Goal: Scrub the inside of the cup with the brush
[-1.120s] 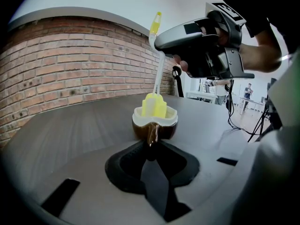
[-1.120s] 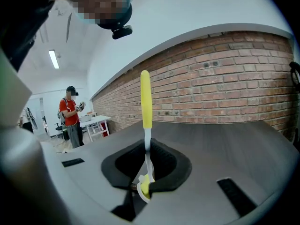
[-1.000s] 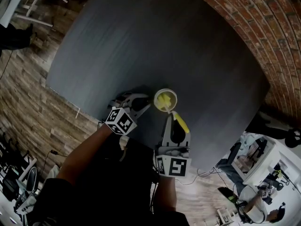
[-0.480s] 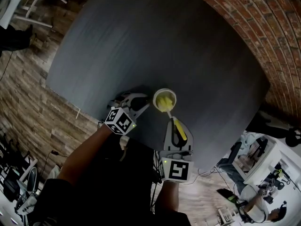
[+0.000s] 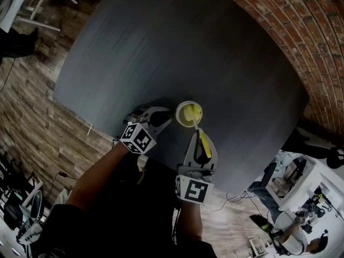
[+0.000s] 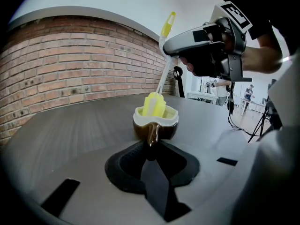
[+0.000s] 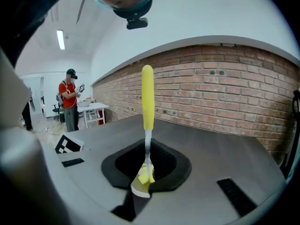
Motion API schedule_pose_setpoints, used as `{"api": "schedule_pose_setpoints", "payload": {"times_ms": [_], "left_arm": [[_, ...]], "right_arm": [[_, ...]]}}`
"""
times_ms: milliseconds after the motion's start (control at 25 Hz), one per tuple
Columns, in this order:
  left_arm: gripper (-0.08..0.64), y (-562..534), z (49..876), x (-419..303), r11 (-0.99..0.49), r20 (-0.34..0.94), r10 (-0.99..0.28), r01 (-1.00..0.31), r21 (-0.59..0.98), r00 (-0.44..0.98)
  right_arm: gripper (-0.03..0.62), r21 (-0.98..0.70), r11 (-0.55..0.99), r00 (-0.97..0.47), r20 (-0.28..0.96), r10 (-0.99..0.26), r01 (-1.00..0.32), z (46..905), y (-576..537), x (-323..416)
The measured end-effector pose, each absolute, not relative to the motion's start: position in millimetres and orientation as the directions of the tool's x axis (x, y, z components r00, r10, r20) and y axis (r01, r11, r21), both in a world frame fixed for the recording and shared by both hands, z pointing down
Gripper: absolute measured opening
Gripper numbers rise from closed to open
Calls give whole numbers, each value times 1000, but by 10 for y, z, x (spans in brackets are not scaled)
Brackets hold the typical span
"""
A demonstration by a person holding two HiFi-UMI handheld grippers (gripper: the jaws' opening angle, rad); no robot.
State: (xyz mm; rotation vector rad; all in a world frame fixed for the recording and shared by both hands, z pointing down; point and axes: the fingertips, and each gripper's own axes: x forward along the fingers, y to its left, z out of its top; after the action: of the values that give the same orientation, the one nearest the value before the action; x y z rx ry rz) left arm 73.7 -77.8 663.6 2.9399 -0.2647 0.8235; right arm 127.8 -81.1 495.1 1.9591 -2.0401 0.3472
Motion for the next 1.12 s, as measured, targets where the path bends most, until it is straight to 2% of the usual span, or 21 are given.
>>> {"api": "schedule_pose_setpoints", "payload": {"times_ms": [120, 480, 720, 960, 1120], "left_arm": [[87, -779, 6636, 759, -982, 522, -147, -189, 27, 840], [87, -798, 6650, 742, -981, 521, -151, -193, 27, 840], [87, -796, 6644, 749, -981, 518, -149, -192, 30, 842], [87, -792, 6635, 746, -982, 518, -144, -186, 30, 843], [87, -785, 6628, 770, -982, 518, -145, -186, 27, 843]], "right_arm": [[51, -17, 77, -78, 361, -929, -997, 4982, -824, 1258], [51, -61, 155, -165, 470, -867, -986, 4994, -767, 1167], [51, 34, 106, -74, 509, -858, -994, 4968, -760, 1288], [51, 92, 68, -21, 443, -896, -993, 4922, -779, 1300], [51, 51, 68, -39, 431, -901, -996, 4972, -790, 1275]]}}
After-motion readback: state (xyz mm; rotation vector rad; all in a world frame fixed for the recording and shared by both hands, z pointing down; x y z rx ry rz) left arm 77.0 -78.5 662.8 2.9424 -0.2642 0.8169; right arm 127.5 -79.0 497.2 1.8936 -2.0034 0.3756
